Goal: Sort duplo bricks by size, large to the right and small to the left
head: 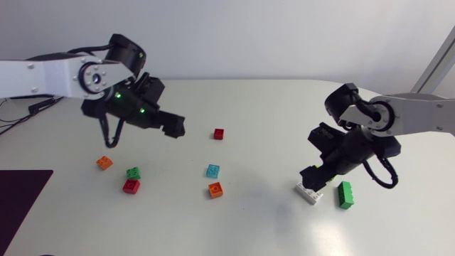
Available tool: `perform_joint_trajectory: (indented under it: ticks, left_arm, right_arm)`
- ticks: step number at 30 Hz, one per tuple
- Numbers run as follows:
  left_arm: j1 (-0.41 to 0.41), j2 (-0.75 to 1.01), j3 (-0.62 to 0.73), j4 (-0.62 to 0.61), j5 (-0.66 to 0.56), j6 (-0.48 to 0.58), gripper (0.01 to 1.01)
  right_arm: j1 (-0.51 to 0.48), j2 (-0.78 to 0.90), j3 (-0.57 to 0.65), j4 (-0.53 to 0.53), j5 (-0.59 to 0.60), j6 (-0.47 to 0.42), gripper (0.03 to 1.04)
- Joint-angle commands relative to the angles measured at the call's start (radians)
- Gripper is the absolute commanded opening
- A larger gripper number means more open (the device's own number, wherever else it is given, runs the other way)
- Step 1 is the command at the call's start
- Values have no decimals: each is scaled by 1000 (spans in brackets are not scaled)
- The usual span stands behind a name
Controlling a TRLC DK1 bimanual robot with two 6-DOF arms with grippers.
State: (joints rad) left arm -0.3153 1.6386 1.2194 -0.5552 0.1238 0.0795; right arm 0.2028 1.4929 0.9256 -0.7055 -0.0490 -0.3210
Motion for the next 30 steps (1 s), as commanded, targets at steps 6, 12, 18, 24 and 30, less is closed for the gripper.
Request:
perform_joint_trajectory:
  ticks: [6, 12, 18, 24, 30]
  left_arm:
    - [-122, 349, 345, 23, -27, -64, 987]
    - [-154, 526, 499, 23, -32, -57, 925]
    - [-137, 675, 643, -25, -32, -43, 923]
    - [-107, 742, 693, -58, -32, -63, 859]
    - [-113, 744, 655, -83, -29, -73, 575]
  right_arm:
    - [-25, -118, -18, -74, -3, 22, 972]
    - [-60, -137, -8, -91, -2, 14, 972]
    - [-71, -131, 4, -92, -2, 19, 972]
    - [-51, -120, 7, -92, -3, 34, 972]
    - [-42, -111, 7, -91, -5, 39, 972]
